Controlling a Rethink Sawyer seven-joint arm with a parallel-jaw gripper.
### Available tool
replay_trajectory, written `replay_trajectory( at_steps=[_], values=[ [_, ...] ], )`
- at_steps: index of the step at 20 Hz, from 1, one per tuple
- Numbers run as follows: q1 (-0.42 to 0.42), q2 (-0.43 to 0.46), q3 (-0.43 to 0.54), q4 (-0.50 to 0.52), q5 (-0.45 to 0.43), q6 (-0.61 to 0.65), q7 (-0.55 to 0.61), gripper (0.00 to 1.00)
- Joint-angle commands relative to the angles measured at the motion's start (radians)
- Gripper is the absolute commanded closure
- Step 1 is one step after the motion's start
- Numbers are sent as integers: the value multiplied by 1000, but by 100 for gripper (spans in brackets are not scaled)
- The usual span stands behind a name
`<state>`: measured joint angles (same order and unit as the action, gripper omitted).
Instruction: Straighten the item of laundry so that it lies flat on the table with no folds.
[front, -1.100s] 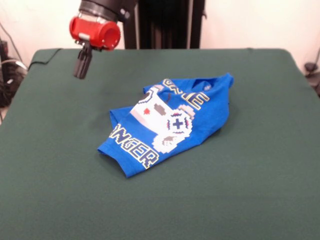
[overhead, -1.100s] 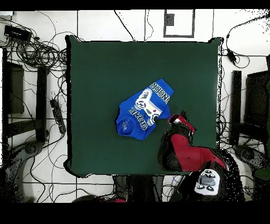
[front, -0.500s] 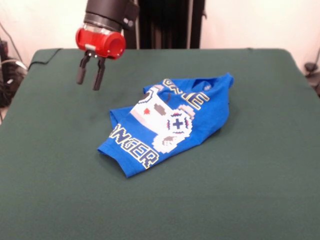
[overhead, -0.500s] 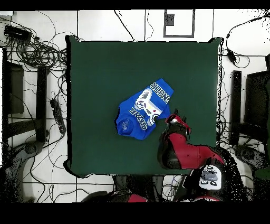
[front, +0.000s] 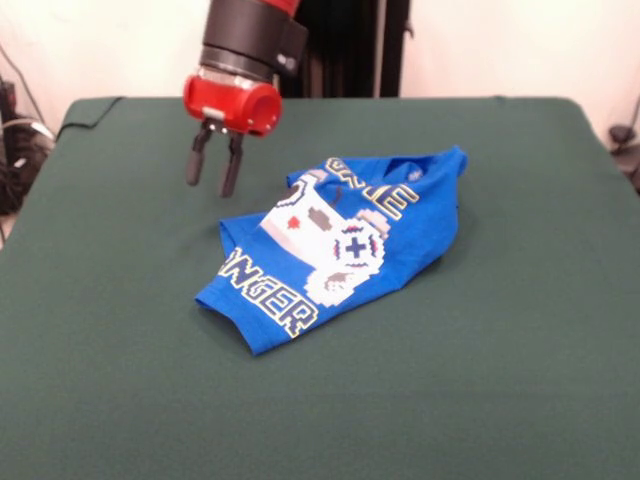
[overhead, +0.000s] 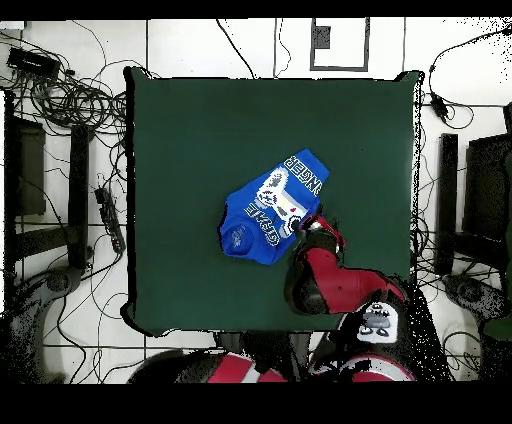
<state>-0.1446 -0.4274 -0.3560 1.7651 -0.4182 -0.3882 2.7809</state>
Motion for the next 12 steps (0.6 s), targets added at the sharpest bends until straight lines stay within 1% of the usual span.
replay_trajectory(
  at_steps=[1,7,12],
  values=[
    [61,144,117,-19,116,-31,89,0],
    [47,198,138,-55,133,-54,83,0],
    [70,245,105,-79,178,-82,71,0]
  ],
)
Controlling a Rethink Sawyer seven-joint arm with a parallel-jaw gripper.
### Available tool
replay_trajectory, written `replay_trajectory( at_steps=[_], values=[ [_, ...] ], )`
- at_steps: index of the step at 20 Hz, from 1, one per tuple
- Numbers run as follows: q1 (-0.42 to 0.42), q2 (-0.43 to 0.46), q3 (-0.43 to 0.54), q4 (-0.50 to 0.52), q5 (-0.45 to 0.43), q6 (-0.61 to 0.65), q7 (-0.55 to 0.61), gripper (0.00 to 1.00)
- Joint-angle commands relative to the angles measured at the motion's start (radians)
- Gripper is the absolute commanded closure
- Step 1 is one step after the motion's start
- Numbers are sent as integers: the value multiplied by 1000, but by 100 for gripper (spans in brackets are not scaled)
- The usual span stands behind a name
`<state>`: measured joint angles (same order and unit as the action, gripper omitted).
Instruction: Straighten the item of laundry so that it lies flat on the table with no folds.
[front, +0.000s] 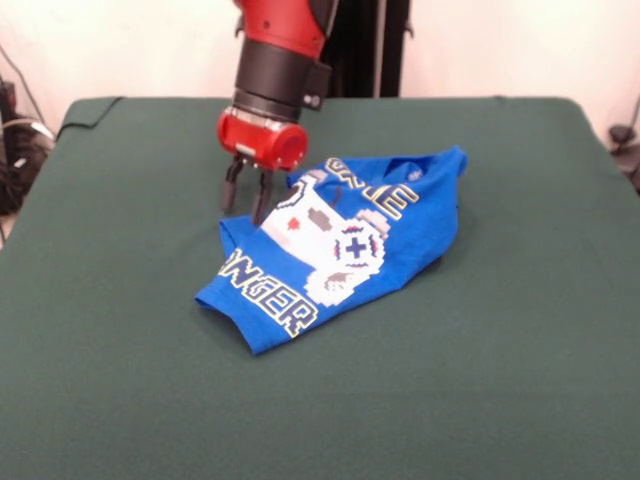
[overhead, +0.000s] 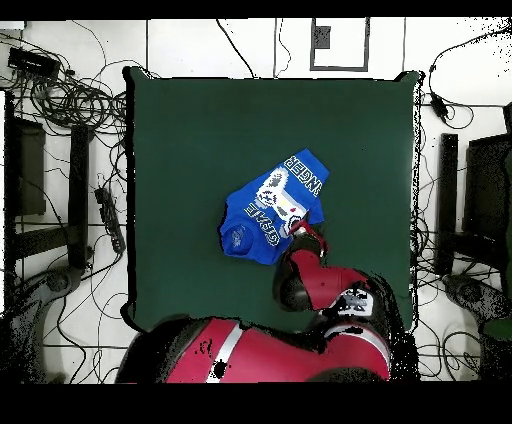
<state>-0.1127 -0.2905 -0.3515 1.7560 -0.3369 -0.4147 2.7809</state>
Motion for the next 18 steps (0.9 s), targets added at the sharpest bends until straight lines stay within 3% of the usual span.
replay_trajectory(
  at_steps=[1,12,17,18],
  values=[
    [36,115,101,-77,99,-60,68,0],
    [60,167,52,-133,143,-71,30,0],
    [57,154,37,-152,112,-57,4,0],
    [60,156,32,-164,98,-52,-8,100]
  ],
)
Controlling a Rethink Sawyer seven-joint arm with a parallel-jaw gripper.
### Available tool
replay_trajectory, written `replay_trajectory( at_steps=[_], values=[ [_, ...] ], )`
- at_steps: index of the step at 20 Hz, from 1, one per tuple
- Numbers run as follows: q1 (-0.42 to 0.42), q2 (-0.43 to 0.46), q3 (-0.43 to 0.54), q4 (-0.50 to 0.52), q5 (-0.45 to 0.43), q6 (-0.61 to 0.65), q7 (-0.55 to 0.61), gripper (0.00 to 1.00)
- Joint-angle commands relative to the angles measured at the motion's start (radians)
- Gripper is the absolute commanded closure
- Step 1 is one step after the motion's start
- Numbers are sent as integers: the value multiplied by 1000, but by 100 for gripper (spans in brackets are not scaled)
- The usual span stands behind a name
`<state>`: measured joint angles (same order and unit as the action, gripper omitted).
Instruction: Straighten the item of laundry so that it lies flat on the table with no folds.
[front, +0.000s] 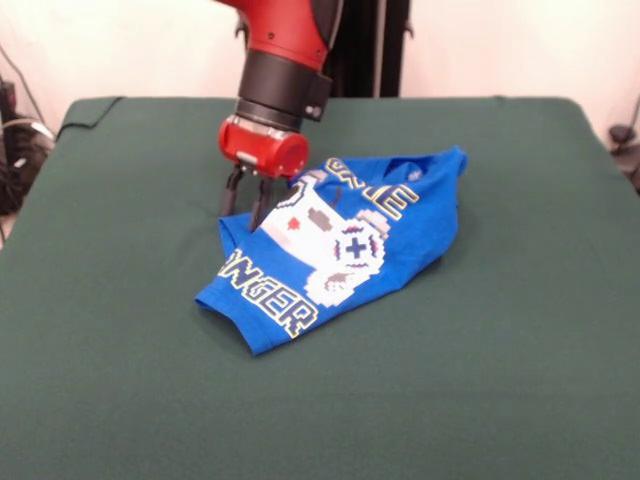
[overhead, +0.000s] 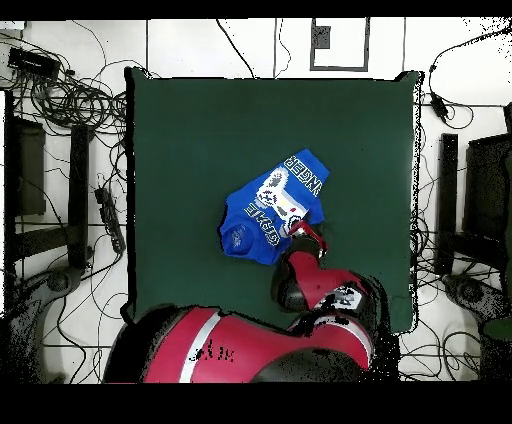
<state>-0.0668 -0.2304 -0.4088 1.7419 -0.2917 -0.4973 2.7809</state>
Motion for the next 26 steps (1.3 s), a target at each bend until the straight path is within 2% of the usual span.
replay_trajectory(
  at_steps=[1,9,13,15,17,18,19,20,21,24,26],
  values=[
    [13,94,92,-150,51,37,-7,100],
    [8,89,87,-149,38,42,1,100],
    [1,51,88,-105,45,70,28,100],
    [43,20,18,-70,84,70,22,100],
    [129,-10,-122,-26,169,41,2,100],
    [205,-21,-238,5,250,25,-17,100],
    [238,-23,-290,18,284,23,-24,100],
    [315,8,-402,44,387,1,-45,100],
    [349,25,-454,53,426,1,-54,100],
    [479,154,-648,86,604,-2,-90,100],
    [505,186,-689,81,611,1,-100,100]
  ],
)
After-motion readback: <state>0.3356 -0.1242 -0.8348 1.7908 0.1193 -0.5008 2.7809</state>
